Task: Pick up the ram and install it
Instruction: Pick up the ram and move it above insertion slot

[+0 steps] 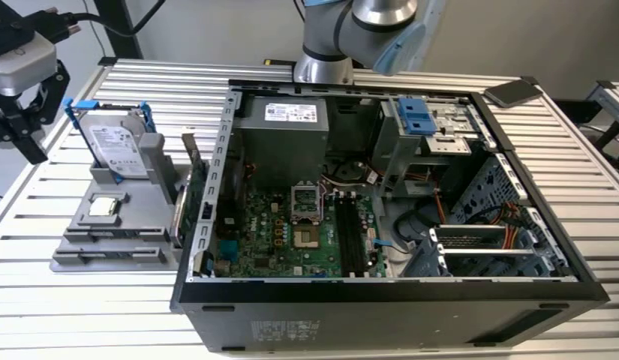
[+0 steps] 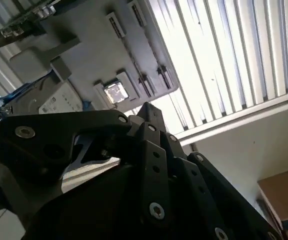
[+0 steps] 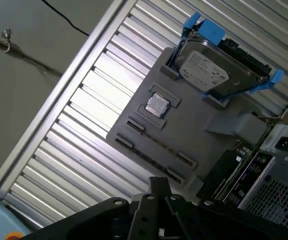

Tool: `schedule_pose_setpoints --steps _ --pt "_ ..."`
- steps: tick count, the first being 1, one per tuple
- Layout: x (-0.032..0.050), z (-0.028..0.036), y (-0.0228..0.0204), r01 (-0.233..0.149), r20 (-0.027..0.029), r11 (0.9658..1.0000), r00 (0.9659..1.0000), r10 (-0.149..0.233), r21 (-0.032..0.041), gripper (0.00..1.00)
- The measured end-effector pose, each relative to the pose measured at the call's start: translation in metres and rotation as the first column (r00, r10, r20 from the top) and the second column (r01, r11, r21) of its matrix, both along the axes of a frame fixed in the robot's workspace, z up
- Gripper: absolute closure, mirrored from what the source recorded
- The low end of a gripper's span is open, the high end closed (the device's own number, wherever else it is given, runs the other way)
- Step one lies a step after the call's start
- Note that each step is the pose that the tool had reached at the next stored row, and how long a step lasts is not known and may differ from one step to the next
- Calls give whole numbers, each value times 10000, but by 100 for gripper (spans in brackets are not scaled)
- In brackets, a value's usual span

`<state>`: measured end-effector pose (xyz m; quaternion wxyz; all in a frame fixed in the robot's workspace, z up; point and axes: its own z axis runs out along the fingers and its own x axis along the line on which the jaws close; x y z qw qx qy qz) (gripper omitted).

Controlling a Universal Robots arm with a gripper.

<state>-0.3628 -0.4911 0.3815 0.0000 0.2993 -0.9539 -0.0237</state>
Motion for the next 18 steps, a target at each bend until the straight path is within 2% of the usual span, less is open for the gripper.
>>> schedule_pose_setpoints --steps 2,5,9,13,16,18 --pt "-1 0 0 -359 0 9994 9994 359 -1 100" --pt "0 0 0 -899 0 9960 9960 899 -1 100" --pt "0 0 0 -1629 0 9866 9866 1629 0 100" --pt "0 0 0 -2340 0 9722 9722 2340 0 100" --pt "0 0 0 -2860 0 9582 9582 2860 0 100" --pt "0 0 0 -3214 0 9470 9470 3214 0 100"
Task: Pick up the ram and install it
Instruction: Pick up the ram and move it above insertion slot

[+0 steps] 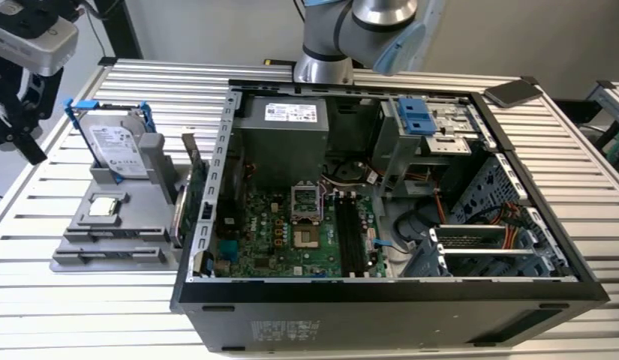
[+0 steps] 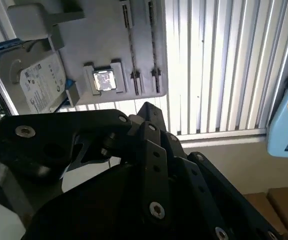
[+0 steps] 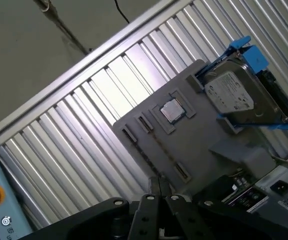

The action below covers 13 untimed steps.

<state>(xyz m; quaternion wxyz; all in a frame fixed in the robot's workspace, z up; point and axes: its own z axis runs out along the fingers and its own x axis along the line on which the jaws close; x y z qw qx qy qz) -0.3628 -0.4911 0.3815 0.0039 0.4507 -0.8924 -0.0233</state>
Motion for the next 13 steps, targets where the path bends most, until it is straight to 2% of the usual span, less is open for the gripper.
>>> schedule_pose_setpoints --steps 3,8,13 --pt "0 0 0 -549 1 9985 9985 549 0 100" --pt "0 -1 8 -1312 8 9914 9914 1312 -11 100" --pt "1 1 10 -1975 120 9803 9802 1976 -32 100"
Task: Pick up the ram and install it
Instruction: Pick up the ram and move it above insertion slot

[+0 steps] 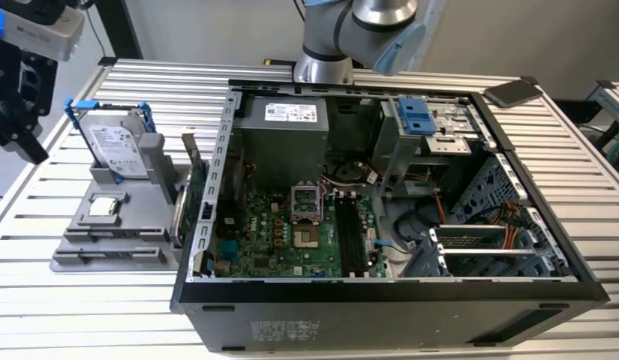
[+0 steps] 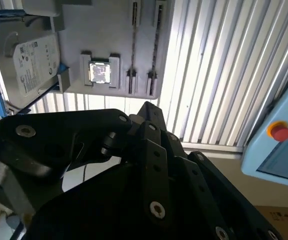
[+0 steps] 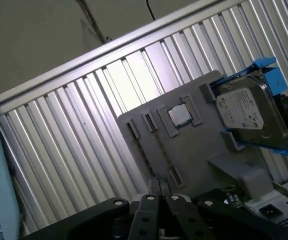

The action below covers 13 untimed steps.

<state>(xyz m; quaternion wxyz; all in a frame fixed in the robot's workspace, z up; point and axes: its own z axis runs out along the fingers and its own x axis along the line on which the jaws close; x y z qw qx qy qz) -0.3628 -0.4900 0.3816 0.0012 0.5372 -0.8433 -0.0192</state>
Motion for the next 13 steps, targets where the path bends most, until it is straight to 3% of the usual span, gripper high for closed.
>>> schedule_pose_setpoints --steps 5,13 --pt "0 -1 0 -704 96 9975 9975 704 -2 100" --pt "-1 -2 2 -1540 204 9881 9879 1540 -20 100"
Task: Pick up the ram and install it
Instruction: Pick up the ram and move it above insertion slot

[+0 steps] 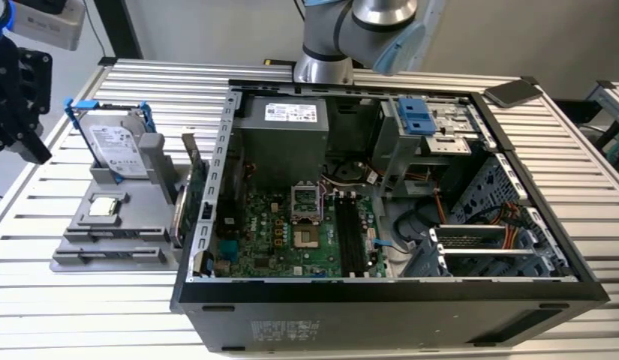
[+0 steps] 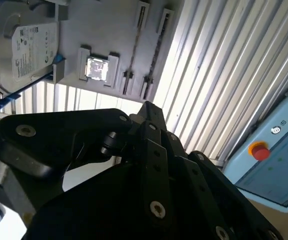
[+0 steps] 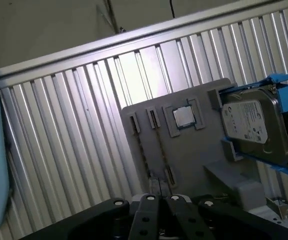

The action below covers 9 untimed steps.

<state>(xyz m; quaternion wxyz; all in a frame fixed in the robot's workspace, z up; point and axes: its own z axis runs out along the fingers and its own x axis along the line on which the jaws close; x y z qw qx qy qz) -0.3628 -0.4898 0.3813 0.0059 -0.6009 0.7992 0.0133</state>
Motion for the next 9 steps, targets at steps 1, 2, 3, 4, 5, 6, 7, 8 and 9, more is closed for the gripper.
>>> schedule_pose_setpoints --steps 1,2,3,4,5,6,7,8,9 --pt "-1 0 1 -95 38 10000 9999 95 -1 100" --pt "0 0 2 -195 82 9998 9998 195 -1 100" --pt "0 0 2 -303 120 9995 9995 303 -1 100" --pt "0 0 3 -418 163 9991 9990 418 -3 100" --pt "1 0 3 -521 198 9986 9984 521 -5 100" --pt "1 -1 4 -631 206 9980 9978 631 -4 100" --pt "1 -1 4 -746 208 9972 9970 746 -4 100" --pt "0 -1 4 -890 207 9960 9958 890 -4 100" --pt "0 -1 5 -1055 206 9944 9942 1055 -4 100"
